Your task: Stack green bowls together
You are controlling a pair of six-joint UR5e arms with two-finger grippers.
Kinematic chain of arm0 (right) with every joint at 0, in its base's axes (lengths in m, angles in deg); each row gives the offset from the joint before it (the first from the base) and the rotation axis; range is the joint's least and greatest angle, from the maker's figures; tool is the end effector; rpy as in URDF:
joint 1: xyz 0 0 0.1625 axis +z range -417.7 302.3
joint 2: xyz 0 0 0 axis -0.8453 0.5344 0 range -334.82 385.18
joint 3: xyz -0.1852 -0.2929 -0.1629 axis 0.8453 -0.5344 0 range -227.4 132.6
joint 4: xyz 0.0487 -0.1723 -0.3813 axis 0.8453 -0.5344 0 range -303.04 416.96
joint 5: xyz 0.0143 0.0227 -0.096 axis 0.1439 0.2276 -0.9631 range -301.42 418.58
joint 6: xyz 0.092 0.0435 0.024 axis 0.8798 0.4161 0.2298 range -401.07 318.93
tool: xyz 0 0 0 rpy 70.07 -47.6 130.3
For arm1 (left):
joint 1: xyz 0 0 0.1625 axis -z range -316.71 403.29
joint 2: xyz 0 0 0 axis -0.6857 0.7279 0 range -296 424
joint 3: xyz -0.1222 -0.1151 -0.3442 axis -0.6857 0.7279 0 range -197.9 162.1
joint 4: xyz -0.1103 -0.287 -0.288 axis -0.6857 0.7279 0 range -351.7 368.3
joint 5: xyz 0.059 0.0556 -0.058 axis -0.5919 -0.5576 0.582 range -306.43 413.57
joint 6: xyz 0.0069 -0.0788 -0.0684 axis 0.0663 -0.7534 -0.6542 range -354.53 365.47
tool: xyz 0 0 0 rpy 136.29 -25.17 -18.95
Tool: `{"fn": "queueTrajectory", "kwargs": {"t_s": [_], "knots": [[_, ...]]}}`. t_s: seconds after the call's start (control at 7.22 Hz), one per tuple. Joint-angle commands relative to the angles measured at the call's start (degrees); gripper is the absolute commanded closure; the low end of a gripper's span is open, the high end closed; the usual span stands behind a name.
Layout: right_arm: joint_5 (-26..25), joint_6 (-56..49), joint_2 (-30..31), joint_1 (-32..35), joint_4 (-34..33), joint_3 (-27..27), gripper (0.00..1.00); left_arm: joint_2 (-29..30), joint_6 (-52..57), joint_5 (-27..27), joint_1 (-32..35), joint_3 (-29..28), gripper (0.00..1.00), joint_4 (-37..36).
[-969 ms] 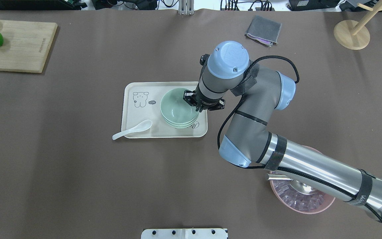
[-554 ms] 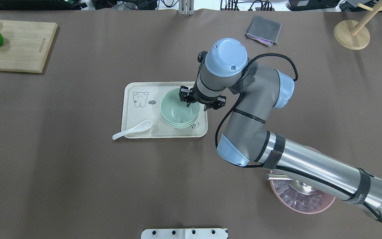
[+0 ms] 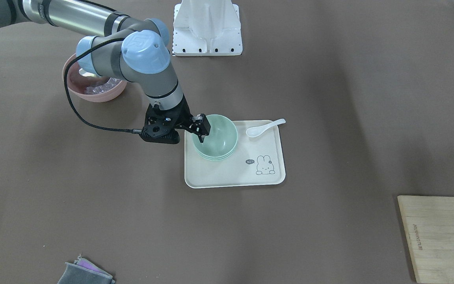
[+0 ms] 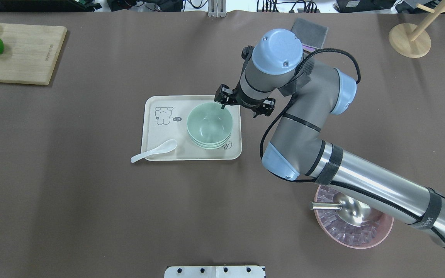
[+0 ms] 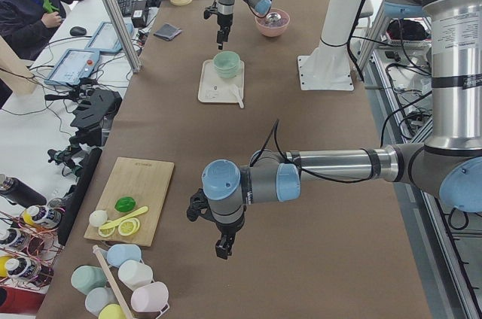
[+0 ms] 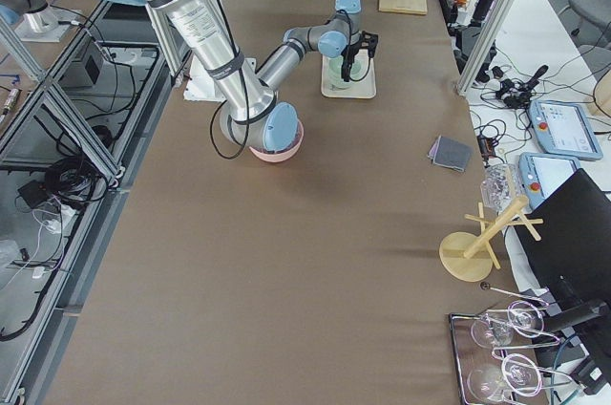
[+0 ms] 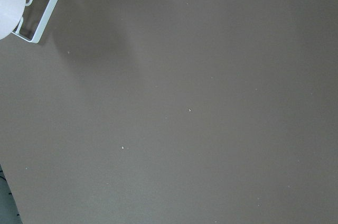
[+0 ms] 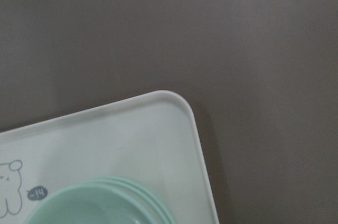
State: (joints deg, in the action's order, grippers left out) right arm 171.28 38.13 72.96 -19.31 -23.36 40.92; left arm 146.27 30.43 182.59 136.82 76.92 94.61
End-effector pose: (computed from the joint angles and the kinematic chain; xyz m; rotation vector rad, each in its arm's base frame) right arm -0.4902 -0.5068 0.1714 0.0232 -0.9423 0.2718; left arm -0.0942 -0.4323 0.6545 0.0602 0.6898 0.3199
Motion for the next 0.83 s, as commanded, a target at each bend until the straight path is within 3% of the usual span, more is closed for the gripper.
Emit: {"fn": "queueTrajectory", "kwargs": {"t_s": [0.0,0.14,0.42,0.69], "knots": [[3.82,-7.50,4.57,5.53,-0.36,3.24,0.00,0.00,0.00,0.00,-0.01,0.01,0.02,0.00],[4.54,-12.17,9.74,8.34,-0.62,7.01,0.00,0.00,0.00,0.00,-0.01,0.10,0.02,0.09],[10.48,-25.68,15.30,17.20,-4.54,7.92,0.00,0.09,0.00,0.00,0.07,-0.08,0.02,0.18],[13.60,-47.44,25.89,26.26,-7.57,8.89,0.00,0.44,0.00,0.00,-0.01,0.36,0.02,0.00]]}}
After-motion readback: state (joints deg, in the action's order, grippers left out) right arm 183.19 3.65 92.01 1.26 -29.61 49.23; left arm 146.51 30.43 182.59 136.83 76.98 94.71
